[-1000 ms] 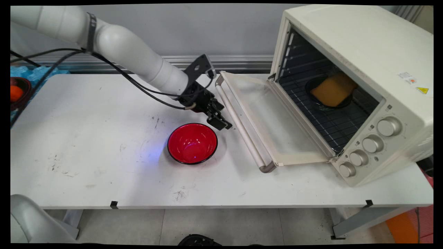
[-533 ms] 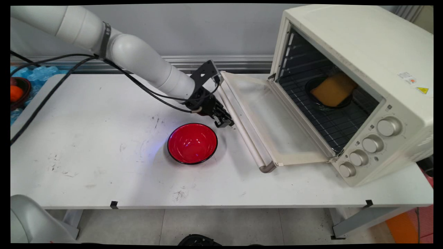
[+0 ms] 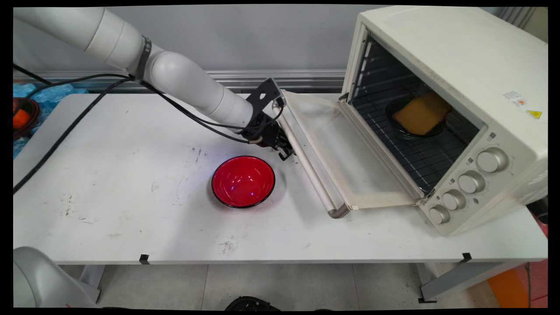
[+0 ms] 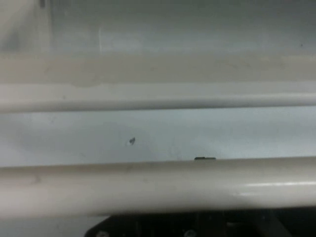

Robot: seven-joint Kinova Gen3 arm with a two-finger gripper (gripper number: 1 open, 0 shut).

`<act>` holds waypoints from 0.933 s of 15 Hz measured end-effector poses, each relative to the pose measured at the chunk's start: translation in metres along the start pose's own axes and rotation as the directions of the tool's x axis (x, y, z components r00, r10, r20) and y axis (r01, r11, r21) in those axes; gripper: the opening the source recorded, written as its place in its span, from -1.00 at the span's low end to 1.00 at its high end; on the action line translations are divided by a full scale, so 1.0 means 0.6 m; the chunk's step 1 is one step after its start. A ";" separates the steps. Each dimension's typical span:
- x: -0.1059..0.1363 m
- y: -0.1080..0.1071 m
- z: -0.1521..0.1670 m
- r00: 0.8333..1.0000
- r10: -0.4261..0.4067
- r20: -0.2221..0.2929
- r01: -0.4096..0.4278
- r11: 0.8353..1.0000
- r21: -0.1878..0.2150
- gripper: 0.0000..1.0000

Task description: Close the oven

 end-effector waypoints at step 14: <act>0.062 -0.007 -0.023 0.995 0.014 -0.101 -0.013 1.000 0.012 -1.00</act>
